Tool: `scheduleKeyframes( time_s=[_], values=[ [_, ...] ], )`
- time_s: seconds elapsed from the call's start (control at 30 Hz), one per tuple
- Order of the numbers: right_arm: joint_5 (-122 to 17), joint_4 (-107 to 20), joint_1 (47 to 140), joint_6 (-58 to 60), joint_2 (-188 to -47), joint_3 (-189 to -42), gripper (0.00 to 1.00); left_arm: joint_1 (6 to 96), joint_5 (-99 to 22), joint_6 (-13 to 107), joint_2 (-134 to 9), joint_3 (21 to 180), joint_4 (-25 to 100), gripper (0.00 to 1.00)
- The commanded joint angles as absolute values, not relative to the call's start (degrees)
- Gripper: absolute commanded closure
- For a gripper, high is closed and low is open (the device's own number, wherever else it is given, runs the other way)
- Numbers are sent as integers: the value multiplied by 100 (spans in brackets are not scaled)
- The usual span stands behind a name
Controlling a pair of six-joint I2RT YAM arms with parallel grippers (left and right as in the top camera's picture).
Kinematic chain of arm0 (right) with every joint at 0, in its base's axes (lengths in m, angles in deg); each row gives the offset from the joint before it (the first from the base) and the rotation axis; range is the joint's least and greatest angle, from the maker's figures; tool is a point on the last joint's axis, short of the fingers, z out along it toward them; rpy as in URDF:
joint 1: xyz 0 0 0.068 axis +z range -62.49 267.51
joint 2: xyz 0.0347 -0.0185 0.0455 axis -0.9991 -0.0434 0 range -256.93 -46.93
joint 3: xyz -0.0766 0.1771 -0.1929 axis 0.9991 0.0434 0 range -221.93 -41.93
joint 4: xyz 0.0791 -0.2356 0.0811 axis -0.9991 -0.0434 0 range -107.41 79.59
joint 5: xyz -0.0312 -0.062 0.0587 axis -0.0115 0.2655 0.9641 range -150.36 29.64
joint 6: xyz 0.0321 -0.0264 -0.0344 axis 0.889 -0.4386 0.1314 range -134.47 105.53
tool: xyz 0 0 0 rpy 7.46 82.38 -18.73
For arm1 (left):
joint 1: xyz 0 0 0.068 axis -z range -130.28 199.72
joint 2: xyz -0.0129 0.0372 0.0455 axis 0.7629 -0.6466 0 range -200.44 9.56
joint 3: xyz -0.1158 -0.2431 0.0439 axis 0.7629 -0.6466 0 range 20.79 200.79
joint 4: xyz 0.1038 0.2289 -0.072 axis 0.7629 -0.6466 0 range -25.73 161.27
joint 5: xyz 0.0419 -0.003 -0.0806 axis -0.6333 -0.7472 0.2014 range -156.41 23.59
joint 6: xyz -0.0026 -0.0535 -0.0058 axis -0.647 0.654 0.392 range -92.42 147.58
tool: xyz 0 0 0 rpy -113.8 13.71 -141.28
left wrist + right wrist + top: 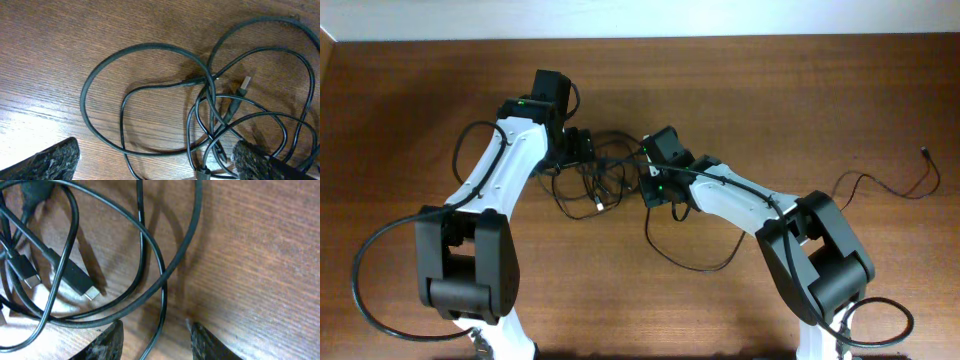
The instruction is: Untangle cables
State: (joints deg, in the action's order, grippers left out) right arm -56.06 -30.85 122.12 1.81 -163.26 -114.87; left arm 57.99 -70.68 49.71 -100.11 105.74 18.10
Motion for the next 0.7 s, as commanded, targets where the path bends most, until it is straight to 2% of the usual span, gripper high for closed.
scheduleKeyframes(
  time_s=[0.0, 0.2, 0.27, 0.33, 0.53, 0.67],
  values=[
    [-5595, -2810, 12243, 255, -16562, -11369, 52, 5790, -7009, 4988, -10056, 10526, 1806, 1],
    [-5615, -2723, 12243, 253, -16814, -11369, 49, 5790, -7009, 4988, -10056, 10526, 1806, 1],
    [-5646, -2589, 12243, 248, -17181, -11369, 44, 5790, -7009, 4986, -10056, 10526, 1806, 1],
    [-5659, -2521, 12238, 244, -17426, -11369, 45, 5790, -7011, 4988, -10056, 10526, 1806, 1],
    [-5659, -2622, 12238, 231, -17611, -11369, 86, 5790, -7009, 4988, -10056, 10526, 1806, 1],
    [-5656, -2694, 12238, 231, -17609, -11372, 87, 5795, -7011, 4988, -10056, 10526, 1803, 1]
  ],
)
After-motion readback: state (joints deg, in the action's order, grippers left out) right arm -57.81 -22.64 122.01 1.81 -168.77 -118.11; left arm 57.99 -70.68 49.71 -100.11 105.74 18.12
